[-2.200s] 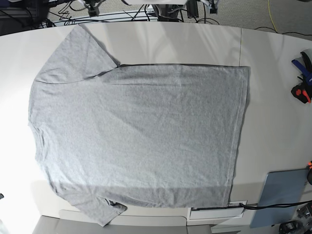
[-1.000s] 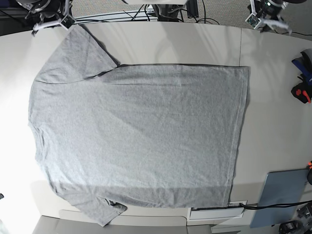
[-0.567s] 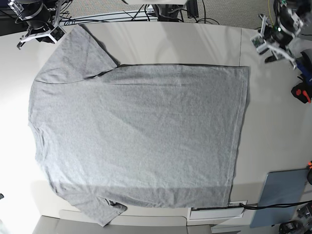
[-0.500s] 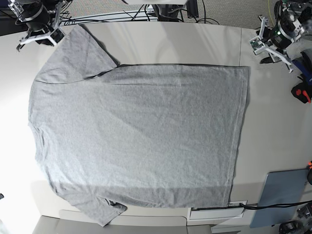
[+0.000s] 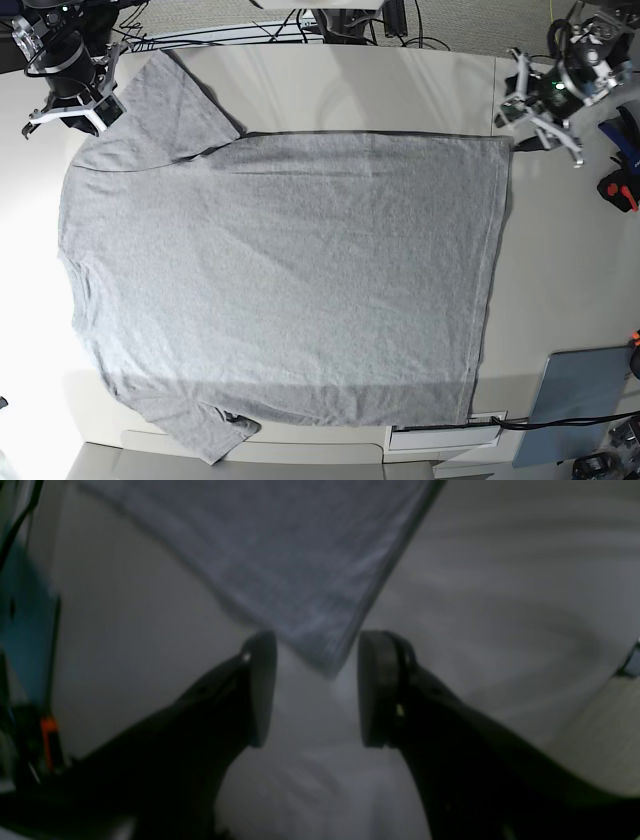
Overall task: Fold the T-shirt properly
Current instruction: 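Move both grippers down to the two shoulder corners of the grey shirt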
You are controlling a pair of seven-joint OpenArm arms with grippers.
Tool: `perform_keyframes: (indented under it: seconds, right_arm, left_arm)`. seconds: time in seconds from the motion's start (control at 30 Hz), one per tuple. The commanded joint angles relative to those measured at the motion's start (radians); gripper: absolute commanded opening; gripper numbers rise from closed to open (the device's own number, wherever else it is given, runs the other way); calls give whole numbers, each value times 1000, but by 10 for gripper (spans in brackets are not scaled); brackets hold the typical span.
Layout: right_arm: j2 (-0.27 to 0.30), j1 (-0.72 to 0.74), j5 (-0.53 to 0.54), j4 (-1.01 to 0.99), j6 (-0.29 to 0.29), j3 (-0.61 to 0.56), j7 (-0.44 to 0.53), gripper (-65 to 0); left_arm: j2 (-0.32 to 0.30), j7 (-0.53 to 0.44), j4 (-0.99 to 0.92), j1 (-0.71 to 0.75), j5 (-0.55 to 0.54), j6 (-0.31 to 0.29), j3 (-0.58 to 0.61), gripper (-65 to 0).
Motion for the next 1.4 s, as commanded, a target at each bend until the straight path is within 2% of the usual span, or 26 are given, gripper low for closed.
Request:
perform_keyframes:
  seconds: [0.0, 0.17, 0.37, 0.53, 0.8, 0.87, 0.93, 1.0, 1.1, 1.2, 1.27, 1.3, 1.37]
  right_arm:
    - [12, -5, -1, 16, -13, 9, -3, -560]
    - [12, -5, -29, 16, -14, 9, -59, -560]
    - [13, -5, -97, 16, -15, 9, -58, -560]
    - [12, -5, -96, 16, -16, 9, -58, -560]
    - [12, -5, -96, 16, -15, 9, -58, -560]
    - [12, -5, -96, 16, -16, 9, -58, -560]
    - [12, -5, -96, 16, -15, 9, -58, -560]
    - [12, -5, -96, 16, -15, 9, -58, -560]
    - [13, -5, -100, 16, -15, 9, -58, -560]
    - [13, -5, -104, 16, -13, 9, -57, -559]
    - [16, -5, -103, 16, 14, 9, -56, -559]
    - [22, -5, -101, 16, 42, 9, -53, -548]
    - [47, -5, -67, 8, 79, 9, -40, -477]
  left_arm:
    - [-16, 2, 6, -22, 23, 27, 28, -373]
    - [-16, 74, -73, -147, 116, 115, 209, -373]
    - [-16, 71, -195, -230, 135, 105, 303, -373]
    - [-16, 54, -259, -290, 176, 133, 362, -373]
    - [-16, 24, -370, -383, 175, 114, 405, -375]
    - [-16, 16, -379, -388, 175, 89, 405, -375]
    - [-16, 1, -380, -386, 175, 38, 405, -377]
    - [-16, -16, -380, -386, 175, -21, 405, -434]
    - [-16, -25, -380, -386, 175, -59, 405, -636]
    - [-16, -24, -380, -386, 175, -58, 405, -650]
    - [-16, -24, -380, -386, 175, -58, 405, -650]
    - [-16, -24, -380, -386, 175, -58, 405, -650]
    - [-16, -24, -380, -386, 175, -55, 405, -650]
